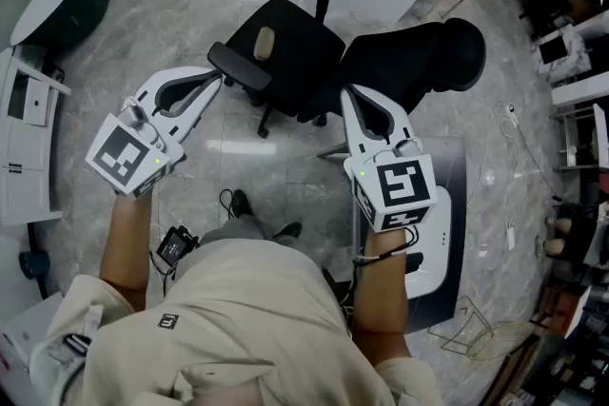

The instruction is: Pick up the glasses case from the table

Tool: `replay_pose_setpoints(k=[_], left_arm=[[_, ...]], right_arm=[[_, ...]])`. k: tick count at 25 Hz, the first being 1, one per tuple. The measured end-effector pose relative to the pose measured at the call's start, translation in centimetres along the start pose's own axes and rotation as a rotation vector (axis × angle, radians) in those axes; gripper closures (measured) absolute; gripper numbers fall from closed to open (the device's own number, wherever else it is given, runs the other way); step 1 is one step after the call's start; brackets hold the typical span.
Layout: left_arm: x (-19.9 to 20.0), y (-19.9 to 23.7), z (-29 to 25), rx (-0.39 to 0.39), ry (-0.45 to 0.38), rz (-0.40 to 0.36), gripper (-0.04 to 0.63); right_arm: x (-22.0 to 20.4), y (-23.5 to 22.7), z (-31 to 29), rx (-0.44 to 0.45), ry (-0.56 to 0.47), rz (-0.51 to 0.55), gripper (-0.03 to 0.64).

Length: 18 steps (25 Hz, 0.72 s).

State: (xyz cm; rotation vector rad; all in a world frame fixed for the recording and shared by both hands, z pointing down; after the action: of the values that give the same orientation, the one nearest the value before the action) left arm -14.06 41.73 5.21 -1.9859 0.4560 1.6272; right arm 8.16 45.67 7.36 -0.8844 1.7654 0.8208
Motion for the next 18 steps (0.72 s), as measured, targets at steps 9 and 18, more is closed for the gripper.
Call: replay_pose_setpoints(k=[9,18], left_arm=[[-1.0,3.7,0.2,-0.010,-0.005,0.005,0.580],[-2.4,7.6,0.2,-0.041,-0.018,0.009,0.580]], right_arm=[[0.9,0.7,-3.5,-0.008,0.014,-0.007,0.594],[2.4,2.4,-7.8,0.013,-0.041,-0.048,0.591]])
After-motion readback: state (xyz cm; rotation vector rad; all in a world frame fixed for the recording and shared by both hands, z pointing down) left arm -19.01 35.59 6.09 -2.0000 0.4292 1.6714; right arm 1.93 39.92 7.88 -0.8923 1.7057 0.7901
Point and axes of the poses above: the fingertips, and each gripper's own axes: z backward along the fingers, y to its left, x out of its top, the point moved 4 cm from there along z, backward along the fingers, and after that the axes turned 6 degrees about x, right-handed, at the moved point
